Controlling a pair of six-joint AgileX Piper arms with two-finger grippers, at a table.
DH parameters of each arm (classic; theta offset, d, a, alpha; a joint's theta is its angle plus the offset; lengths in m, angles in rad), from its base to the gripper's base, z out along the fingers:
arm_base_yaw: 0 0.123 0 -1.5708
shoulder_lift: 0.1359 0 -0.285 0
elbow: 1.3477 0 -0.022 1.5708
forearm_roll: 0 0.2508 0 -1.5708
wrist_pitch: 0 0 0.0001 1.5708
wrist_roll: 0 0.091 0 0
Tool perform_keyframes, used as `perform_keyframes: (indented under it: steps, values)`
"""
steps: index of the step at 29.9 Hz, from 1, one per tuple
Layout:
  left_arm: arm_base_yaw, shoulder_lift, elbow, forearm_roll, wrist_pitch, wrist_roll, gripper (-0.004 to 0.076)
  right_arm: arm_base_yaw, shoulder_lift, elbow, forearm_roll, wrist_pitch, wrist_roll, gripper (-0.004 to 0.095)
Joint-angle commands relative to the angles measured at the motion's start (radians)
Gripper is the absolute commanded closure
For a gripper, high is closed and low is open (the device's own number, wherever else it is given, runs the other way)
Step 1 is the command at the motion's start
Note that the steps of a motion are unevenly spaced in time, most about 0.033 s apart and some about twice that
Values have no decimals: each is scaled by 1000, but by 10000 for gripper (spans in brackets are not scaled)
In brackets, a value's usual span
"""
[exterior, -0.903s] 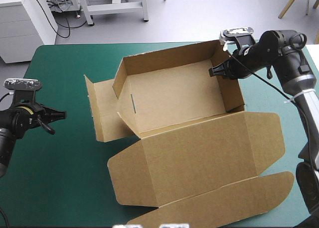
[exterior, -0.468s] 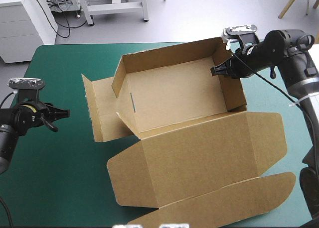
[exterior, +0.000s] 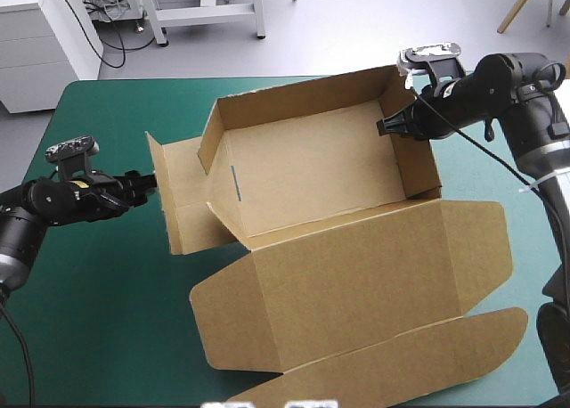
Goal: Fold the box
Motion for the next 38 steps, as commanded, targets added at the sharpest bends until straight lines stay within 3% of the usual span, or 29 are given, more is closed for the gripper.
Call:
perform_keyframes:
  steps: [1,10,15,29,38]
  values:
    - [0,-17,-28,-180,-41,93,266,0,-52,-28,46,-38,1,928]
    - [0,-16,-28,-512,111,450,298,0,-25,-28,118,-79,-14,927]
    - [0,-16,-28,-644,183,545,298,0,13,-28,138,-103,-28,927]
    - [0,-23,-30,-674,306,570,309,3,156,-28,184,-112,-7,927]
    - [0,-23,-30,-753,349,583,309,102,229,-28,188,-175,0,927]
